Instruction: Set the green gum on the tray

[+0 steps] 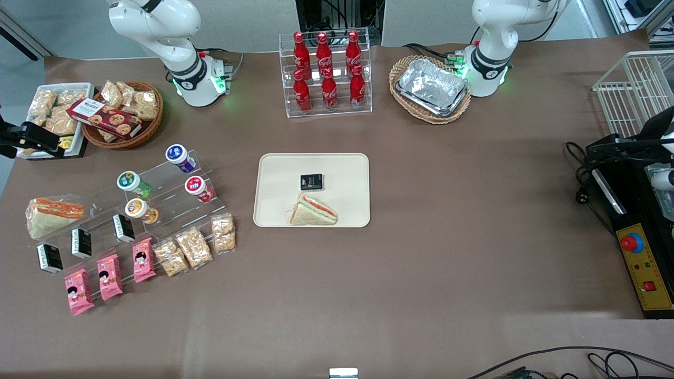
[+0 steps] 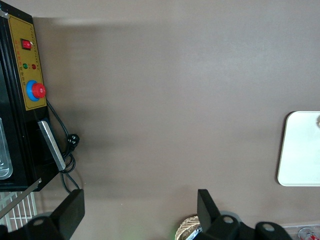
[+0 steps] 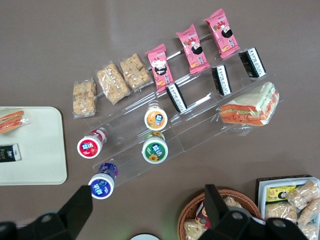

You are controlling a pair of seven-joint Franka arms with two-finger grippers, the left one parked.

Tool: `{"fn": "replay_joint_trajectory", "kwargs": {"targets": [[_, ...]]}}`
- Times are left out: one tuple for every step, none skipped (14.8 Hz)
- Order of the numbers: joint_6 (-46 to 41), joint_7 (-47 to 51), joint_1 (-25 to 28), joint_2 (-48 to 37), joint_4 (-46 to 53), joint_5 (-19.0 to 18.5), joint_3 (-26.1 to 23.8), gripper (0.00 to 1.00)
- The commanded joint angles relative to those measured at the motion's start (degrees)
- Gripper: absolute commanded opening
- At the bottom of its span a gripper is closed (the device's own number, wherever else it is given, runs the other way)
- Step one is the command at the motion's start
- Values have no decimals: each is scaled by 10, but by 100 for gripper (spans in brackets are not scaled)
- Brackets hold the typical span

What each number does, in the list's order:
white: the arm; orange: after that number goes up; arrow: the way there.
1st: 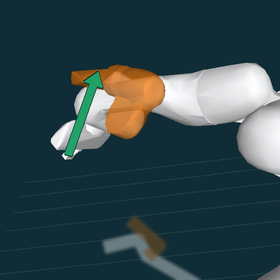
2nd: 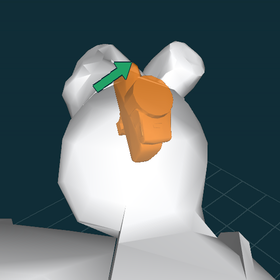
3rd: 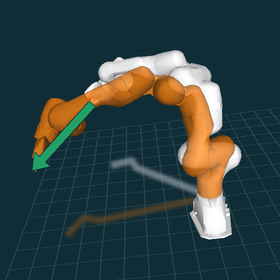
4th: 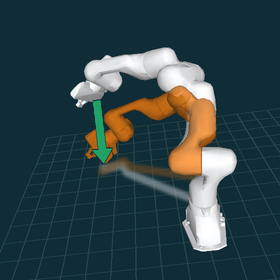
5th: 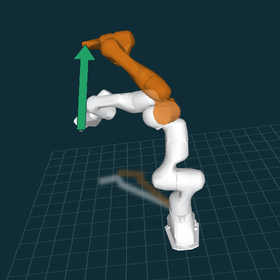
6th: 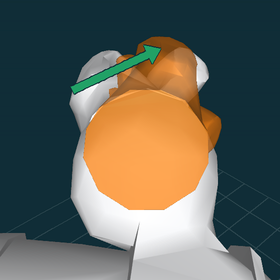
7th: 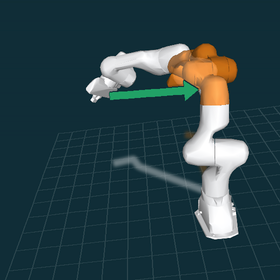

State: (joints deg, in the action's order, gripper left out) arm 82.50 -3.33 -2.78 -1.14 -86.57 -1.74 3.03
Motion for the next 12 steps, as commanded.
{"fn": "replay_joint_trajectory", "kwargs": {"targets": [[7, -4, 8, 13, 15, -3, 5, 100], [8, -3, 8, 15, 15, -4, 5, 100], [8, -5, 8, 16, 15, -4, 5, 100], [8, -5, 8, 17, 15, -4, 5, 100], [8, -5, 9, 17, 15, -4, 6, 100], [7, -7, 8, 17, 15, -3, 7, 100], [6, -9, 8, 15, 13, 7, 11, 100], [6, -13, 8, 12, 3, 16, 14, 100], [6, -14, 8, 11, 2, 22, 15, 100], [6, -12, 10, 6, -2, 17, 13, 100], [7, -12, 12, 2, -12, 13, 11, 100], [13, -12, 12, -3, -20, 10, 10, 100]]}}
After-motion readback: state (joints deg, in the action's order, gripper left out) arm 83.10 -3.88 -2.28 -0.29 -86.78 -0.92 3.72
